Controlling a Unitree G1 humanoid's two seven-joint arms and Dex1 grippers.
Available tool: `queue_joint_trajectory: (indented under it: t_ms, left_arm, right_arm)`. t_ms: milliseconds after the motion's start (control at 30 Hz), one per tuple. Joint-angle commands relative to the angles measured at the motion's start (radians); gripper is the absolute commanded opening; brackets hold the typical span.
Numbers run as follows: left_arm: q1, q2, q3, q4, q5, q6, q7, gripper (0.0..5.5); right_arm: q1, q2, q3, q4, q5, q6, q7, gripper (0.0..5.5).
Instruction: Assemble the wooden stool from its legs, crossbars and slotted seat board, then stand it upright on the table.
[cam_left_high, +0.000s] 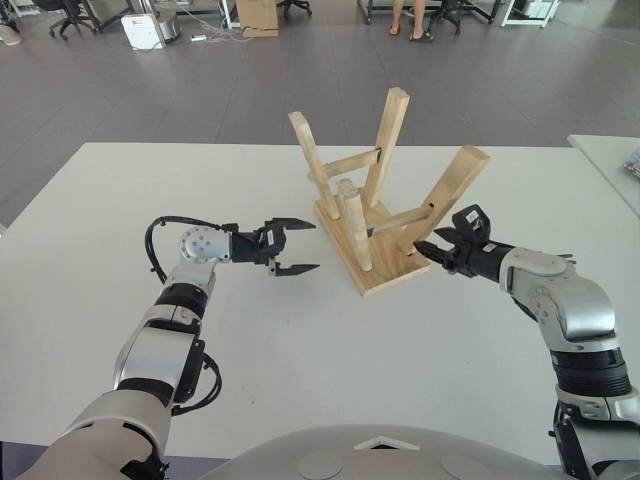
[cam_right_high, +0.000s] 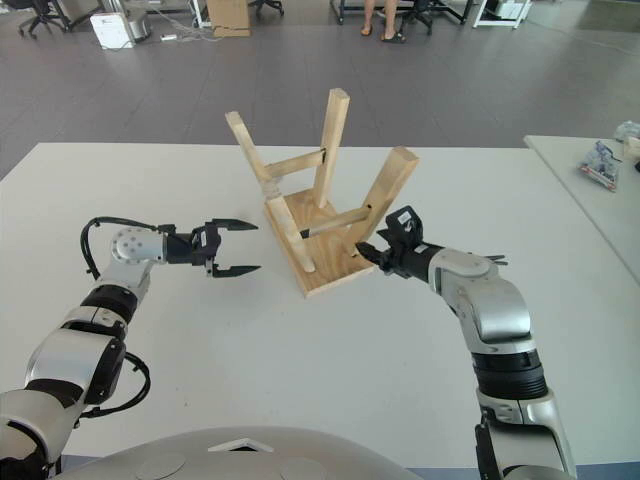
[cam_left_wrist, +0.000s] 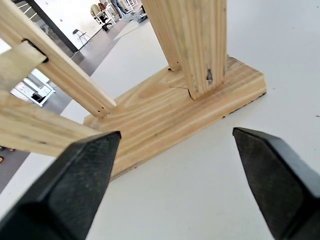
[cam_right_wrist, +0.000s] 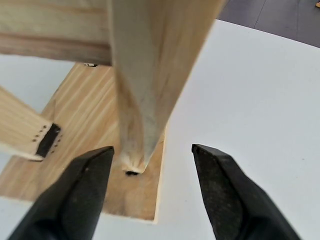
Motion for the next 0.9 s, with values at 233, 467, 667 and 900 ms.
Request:
queue_joint_trajectory:
  t_ms: [233,467,667,900]
  left_arm:
    - [0.154,0.072,0.081,-0.165,-0.093,0.069,0.075,4.16]
    - [0.327,0.282,0.229,-0.271,-0.174,0.146,0.102,4.16]
    - [0.395,0.324,0.242,-0.282,-0.182,0.16,0.088,4.16]
    - [0.376,0.264,0.17,-0.333,-0.163,0.168,0.081,4.16]
  right_arm:
    - [-0.178,0.067,0.002,0.324,0.053,-0.261,0.178,1.85]
    - [-0.201,-0.065,0.056,0.504,0.131,-0.359,0.699,1.18]
    - [-0.191,-0.041,0.071,0.553,0.075,-0.415,0.673,1.1]
    - [-0.196,-0.131,0.202,0.458,-0.019,-0.467,0.761,2.28]
